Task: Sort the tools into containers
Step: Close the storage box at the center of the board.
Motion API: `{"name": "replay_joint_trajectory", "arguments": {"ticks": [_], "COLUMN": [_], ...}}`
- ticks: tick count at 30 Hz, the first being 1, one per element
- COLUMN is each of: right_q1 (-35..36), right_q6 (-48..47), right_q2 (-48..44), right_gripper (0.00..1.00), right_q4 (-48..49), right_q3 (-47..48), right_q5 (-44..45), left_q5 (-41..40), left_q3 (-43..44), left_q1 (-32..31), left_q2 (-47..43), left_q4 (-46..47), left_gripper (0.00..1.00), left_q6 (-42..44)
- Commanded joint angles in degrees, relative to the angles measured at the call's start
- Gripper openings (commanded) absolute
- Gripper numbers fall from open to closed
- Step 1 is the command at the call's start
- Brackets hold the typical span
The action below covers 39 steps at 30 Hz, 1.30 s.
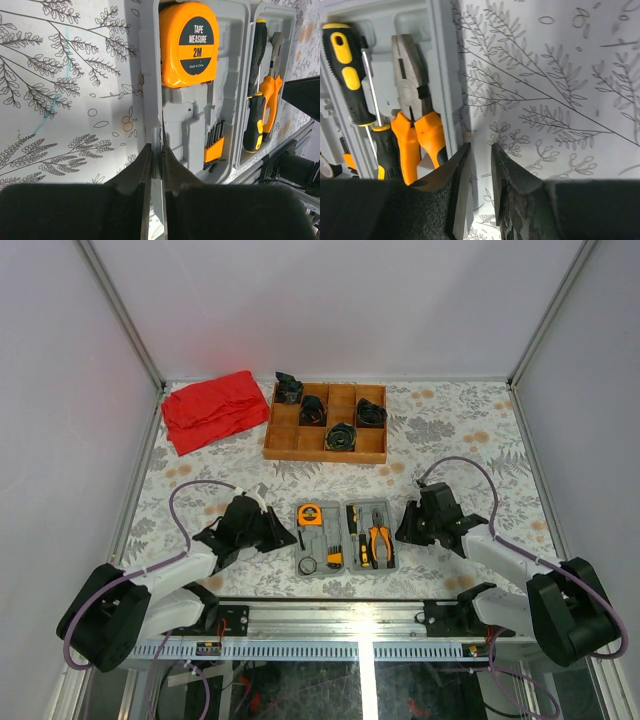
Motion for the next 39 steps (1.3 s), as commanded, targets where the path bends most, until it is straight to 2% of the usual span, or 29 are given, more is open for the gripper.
{"name": "replay_joint_trajectory", "arguments": {"ticks": [1,5,12,23,39], "right_q1": [-0.26,-0.29,-0.25,-0.27,-0.26], "right_q6": [-1.43,-0.75,0.59,1.66,2.58], "right_q2": [1.08,-0.1,-4.97,-9.82,-12.03], "right_gripper": [0.3,0.31,0.31,0.31,0.31], "right_q4": [5.55,10.9,15.5,15.1,17.79], "right_q3": [-0.35,-1.87,-2.57,-3.84,-5.5], "right_q5": [-7.17,-14.13,-19.69,-19.3,-20.65], "left_q5": [2.57,3.72,5.22,9.31,10.82], "left_q3": [1.71,1.81,2.42,4.23,7.88], "left_q1": [0.43,0.32,0.35,0.26,-0.3], "left_q2": [0.43,1.55,1.87,0.09,-2.35], "left_q4": [3.44,4.41,5.27,6.64,6.3], "left_gripper": [0.0,0.0,0.0,0.0,0.0], "left_q6": [1.59,1.72,1.59,-2.4,-5.8]}}
